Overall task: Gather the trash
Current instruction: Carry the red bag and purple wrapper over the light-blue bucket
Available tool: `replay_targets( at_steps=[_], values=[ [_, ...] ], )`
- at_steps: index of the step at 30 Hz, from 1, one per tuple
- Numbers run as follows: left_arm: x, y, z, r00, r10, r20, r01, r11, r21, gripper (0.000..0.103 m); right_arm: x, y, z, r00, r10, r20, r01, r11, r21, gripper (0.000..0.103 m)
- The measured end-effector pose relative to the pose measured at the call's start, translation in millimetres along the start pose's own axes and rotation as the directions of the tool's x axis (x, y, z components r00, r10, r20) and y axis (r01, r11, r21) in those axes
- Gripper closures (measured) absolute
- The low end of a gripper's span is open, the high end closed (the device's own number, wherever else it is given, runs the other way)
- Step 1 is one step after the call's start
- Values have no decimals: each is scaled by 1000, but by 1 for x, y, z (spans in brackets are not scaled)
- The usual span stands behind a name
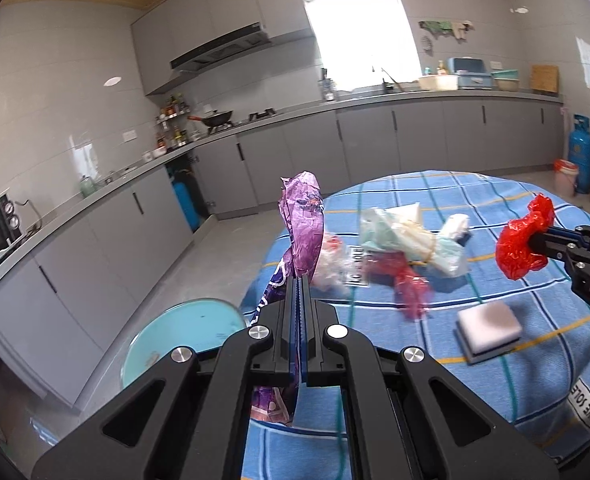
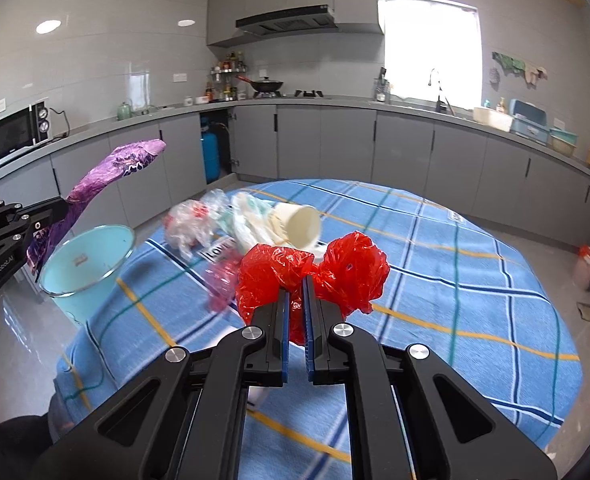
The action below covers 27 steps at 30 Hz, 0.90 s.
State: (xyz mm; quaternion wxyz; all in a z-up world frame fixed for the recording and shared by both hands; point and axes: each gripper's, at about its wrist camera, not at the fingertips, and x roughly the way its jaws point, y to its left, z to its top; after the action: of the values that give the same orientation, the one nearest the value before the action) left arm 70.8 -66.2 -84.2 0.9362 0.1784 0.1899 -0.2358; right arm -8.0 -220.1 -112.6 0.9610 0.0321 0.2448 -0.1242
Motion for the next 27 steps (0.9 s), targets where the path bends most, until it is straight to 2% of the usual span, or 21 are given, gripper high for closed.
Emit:
replay_targets(
  at_steps=[16,27],
  values=[
    [3,56,-6,993,119,-24,-121,989,-86,102,21,50,25,995,101,16,-100,993,-62,96],
    [6,82,-10,981,191,-41,-195,973,-122,102,32,74,37,989,145,23,-143,986,-89,96]
  ],
)
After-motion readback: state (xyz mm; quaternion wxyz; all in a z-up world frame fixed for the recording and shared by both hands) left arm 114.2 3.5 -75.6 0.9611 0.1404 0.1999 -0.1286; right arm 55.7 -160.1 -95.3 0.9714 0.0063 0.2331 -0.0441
